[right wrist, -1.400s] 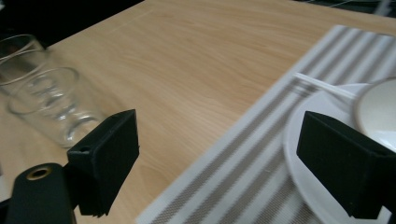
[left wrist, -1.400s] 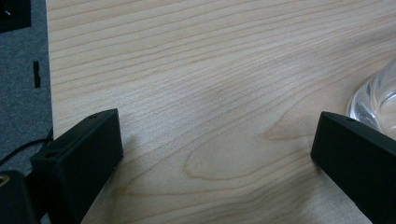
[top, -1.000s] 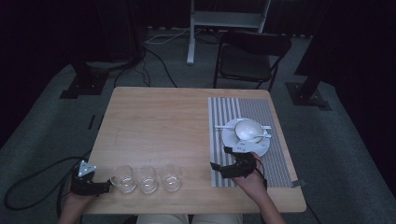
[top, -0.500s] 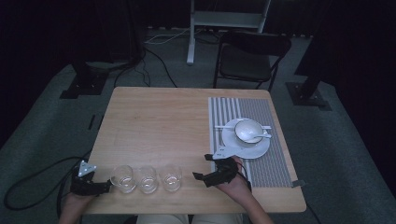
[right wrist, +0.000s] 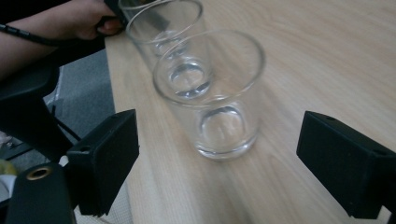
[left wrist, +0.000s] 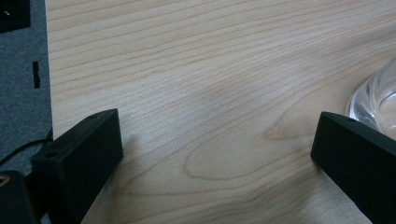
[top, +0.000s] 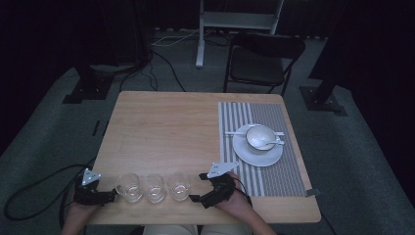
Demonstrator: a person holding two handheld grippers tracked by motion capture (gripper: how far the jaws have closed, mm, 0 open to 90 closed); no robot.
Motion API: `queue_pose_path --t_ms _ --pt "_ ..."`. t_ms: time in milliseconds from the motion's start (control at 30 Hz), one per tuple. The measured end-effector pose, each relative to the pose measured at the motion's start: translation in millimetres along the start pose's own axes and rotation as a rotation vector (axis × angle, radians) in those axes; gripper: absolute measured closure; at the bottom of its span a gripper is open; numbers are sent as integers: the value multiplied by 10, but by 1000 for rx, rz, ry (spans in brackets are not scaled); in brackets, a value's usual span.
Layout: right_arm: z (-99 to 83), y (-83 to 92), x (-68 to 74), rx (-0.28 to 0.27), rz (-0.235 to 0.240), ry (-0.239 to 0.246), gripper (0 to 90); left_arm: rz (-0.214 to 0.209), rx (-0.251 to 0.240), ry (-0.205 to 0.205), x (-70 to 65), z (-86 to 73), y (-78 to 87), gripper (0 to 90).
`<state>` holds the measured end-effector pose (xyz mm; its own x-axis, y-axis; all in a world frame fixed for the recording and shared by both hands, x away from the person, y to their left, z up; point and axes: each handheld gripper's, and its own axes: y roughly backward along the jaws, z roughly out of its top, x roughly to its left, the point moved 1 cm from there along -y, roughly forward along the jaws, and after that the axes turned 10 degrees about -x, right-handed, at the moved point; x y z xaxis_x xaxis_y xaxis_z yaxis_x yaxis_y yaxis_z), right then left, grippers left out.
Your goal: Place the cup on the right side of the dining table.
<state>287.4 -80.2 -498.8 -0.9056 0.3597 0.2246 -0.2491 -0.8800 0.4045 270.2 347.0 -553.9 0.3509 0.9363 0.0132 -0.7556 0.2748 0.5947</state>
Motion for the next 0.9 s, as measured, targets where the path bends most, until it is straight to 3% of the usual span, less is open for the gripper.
queue_pose_path --t_ms 400,600,900 --pt "-20 -348 20 53 39 4 123 -2 0 -2 2 0 1 25" --pt "14 -449 -2 61 31 -6 123 -2 1 -2 2 -1 2 25" --pt "39 -568 8 85 2 22 123 -5 1 -5 2 -1 3 25"
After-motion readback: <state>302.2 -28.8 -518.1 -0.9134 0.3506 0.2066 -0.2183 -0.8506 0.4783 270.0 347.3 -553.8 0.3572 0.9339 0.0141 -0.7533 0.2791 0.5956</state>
